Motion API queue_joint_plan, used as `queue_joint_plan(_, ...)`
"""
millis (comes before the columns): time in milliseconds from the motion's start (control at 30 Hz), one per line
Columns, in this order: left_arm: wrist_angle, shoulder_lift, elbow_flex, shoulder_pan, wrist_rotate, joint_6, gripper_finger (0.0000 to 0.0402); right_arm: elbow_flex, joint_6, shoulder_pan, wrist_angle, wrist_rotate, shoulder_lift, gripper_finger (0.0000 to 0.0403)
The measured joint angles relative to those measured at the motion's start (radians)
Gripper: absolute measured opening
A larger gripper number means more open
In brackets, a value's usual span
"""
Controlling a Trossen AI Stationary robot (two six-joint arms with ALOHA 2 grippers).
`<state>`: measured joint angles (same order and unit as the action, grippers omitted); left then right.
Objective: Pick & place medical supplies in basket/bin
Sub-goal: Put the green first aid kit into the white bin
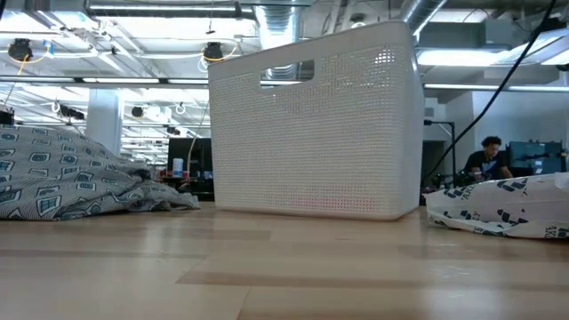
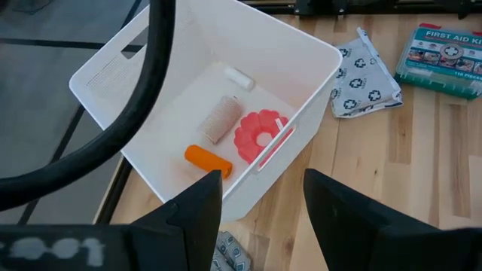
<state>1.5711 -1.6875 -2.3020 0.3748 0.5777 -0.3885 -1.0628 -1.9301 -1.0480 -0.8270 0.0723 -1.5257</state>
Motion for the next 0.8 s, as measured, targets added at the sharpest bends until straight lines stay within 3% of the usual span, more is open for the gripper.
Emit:
queue_joint_plan(233,0.000,0.000,0.000,0.000,0.000,0.000,0.0178,0.000,-0.062,0.001,-0.045,0.011,-0.013,0.0244)
queue_joint_plan(400,0.000,0.000,0.000,0.000,0.000,0.000,0.0178,0.001,-0.132,0.003,-0.080,0.152,-0.081,0.0244)
queue_joint_plan(567,0.000,0.000,0.000,0.000,0.002,0.002,0.0178,0.001,-0.114,0.020,0.014,0.244,-0.160,0.0244)
queue_joint_plan(800,0.000,0.000,0.000,0.000,0.006,0.038,0.0178,-0.005,-0.107,0.063,0.023,0.262,-0.191,0.0244)
